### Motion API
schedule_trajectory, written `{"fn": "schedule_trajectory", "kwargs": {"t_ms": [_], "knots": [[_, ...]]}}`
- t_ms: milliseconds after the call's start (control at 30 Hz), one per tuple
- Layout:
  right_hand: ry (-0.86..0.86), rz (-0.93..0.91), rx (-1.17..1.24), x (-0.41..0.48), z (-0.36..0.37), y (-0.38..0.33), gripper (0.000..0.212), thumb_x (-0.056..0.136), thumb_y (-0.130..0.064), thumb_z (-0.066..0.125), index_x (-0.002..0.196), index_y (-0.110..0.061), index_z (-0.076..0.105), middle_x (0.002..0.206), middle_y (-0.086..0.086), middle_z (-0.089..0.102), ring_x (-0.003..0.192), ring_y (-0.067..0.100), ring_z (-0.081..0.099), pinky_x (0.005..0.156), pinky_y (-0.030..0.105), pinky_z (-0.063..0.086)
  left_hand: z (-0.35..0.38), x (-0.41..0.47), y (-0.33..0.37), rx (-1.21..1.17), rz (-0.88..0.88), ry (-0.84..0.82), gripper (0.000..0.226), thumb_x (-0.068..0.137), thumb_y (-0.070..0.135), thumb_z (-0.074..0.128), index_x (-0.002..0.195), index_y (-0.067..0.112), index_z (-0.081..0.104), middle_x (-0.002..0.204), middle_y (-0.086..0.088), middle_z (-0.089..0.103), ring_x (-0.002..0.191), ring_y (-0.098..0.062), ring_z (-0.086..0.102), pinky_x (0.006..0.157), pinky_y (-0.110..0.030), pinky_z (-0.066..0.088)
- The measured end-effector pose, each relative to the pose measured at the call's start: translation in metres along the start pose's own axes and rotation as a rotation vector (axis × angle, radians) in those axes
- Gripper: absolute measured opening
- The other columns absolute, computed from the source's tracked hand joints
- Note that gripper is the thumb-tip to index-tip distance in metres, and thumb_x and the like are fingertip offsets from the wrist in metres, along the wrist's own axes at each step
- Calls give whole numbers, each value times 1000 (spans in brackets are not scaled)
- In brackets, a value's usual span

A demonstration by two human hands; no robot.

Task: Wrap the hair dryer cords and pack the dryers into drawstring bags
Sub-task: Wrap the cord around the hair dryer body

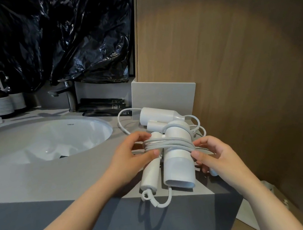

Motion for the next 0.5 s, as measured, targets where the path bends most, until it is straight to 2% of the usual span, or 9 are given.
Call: {"fn": "schedule_trajectory", "kwargs": {"t_ms": [67, 133, 200, 267, 367, 500], "knots": [[13, -24, -46, -1, 1, -7, 29, 76, -45, 69, 103, -42, 59, 112, -19, 61, 89, 16, 66, 73, 26, 58, 0, 0, 5, 43, 48, -55, 29, 78, 38, 77, 105, 35, 65, 108, 9, 62, 97, -3, 62, 82, -20, 53], [25, -53, -66, -3, 1, -14, 35, 72, -47, 71, 104, -44, 58, 113, -17, 61, 80, 18, 64, 65, 21, 56, 2, 2, 9, 53, 37, -120, 22, 87, 48, 63, 102, 33, 68, 107, 5, 59, 98, -7, 61, 85, -19, 48], [39, -80, -86, -3, 1, -20, 34, 75, -40, 74, 105, -44, 58, 115, -13, 60, 70, 16, 59, 56, 12, 49, 3, 7, 13, 174, 32, -162, 19, 95, 39, 53, 98, 26, 67, 106, -1, 55, 92, -7, 57, 77, -8, 43], [48, -99, -94, -2, 2, -25, 34, 76, -35, 75, 104, -43, 59, 118, -14, 59, 67, 14, 56, 54, 8, 45, 7, 12, 16, 272, 33, -207, 15, 96, 36, 53, 92, 26, 64, 107, 1, 50, 95, -5, 53, 75, -5, 38], [82, -112, -127, -1, 2, -29, 32, 75, -35, 77, 102, -42, 60, 118, -14, 58, 66, 14, 56, 52, 8, 45, 11, 19, 14, 308, 15, -267, 20, 95, 37, 54, 82, 24, 61, 109, 4, 46, 99, -6, 50, 81, -14, 37], [88, -109, -163, -1, 2, -32, 27, 76, -36, 76, 99, -42, 61, 115, -19, 57, 74, 17, 60, 58, 13, 50, 16, 23, 17, 288, 34, -271, 44, 100, 32, 47, 71, 0, 54, 93, -8, 51, 90, -9, 45, 80, -26, 36]]}}
Point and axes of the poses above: each hand's wrist, its own x-axis towards the middle knuckle, its own z-axis out of the palm, y = z × x, the point moved 8 cm from there along x, towards the middle knuckle
